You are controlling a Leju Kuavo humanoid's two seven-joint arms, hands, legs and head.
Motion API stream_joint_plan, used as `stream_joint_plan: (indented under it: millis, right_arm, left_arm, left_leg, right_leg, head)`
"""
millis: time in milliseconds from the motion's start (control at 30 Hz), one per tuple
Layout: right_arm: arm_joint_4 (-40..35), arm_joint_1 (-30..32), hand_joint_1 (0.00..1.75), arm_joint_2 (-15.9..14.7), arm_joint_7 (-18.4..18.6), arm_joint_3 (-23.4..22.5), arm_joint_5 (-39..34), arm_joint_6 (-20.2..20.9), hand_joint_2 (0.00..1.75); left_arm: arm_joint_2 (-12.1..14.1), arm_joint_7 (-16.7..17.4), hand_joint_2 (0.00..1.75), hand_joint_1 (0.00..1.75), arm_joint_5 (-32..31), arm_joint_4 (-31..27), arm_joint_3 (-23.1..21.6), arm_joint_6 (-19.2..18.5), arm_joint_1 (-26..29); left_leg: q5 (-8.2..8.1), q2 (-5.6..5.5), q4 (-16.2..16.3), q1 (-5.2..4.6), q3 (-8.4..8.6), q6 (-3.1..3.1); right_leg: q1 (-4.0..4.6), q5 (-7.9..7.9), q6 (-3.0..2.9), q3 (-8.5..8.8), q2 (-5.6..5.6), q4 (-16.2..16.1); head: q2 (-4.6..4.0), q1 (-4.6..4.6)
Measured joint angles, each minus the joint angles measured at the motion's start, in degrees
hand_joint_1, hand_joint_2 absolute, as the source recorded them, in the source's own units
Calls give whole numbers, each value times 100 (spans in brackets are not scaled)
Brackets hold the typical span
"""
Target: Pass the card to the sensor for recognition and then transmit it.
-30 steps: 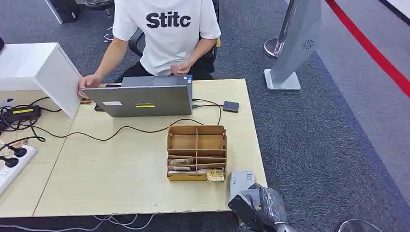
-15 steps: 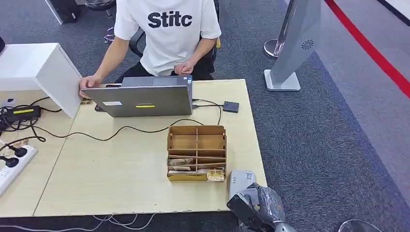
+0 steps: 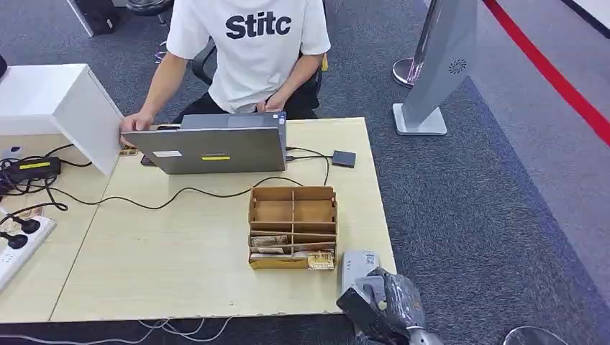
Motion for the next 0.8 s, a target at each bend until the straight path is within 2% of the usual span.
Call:
stream_joint_plan:
  millis: [133, 267, 467, 633, 800]
  right_arm:
    - [-690, -25, 175, -37, 166, 302, 61, 63, 175]
    - [-944, -22, 175, -72, 166, 422, 78, 72, 175]
    - [-1450, -106, 175, -155, -79, 694, -120, 18, 175]
    - [-1748, -688, 175, -173, -101, 1049, -565, 692, 175]
    - [-1192, -1643, 175, -122, 254, 1366, -1601, 1305, 175]
  left_arm:
    - [-2, 4, 175, 0, 7, 0, 0, 9, 1]
    - [-2, 4, 175, 0, 7, 0, 0, 9, 1]
    - [-2, 2, 175, 0, -9, 0, 0, 9, 2]
    - [-2, -11, 175, 0, -153, 0, -2, 9, -3]
    - [22, -31, 175, 0, -361, 2, -44, 7, -32]
  left_leg:
    - [2, -1, 0, 0, 0, 0]
    - [2, -1, 0, 0, 0, 0]
    - [2, 0, 0, 0, -2, 0]
    - [8, 5, 0, 1, 0, -7]
    - [18, 6, 0, 2, 0, -6]
  right_leg:
    - [0, 0, 0, 0, -1, 0]
    - [0, -1, 0, 0, 0, 0]
    - [0, 0, 0, -1, 0, 0]
    - [1, 5, -4, 0, 4, 1]
    - [1, 13, -5, -1, 5, 2]
  head:
    - [0, 2]
    - [0, 0]
    - [0, 0]
    - [0, 2]
    - [0, 2]
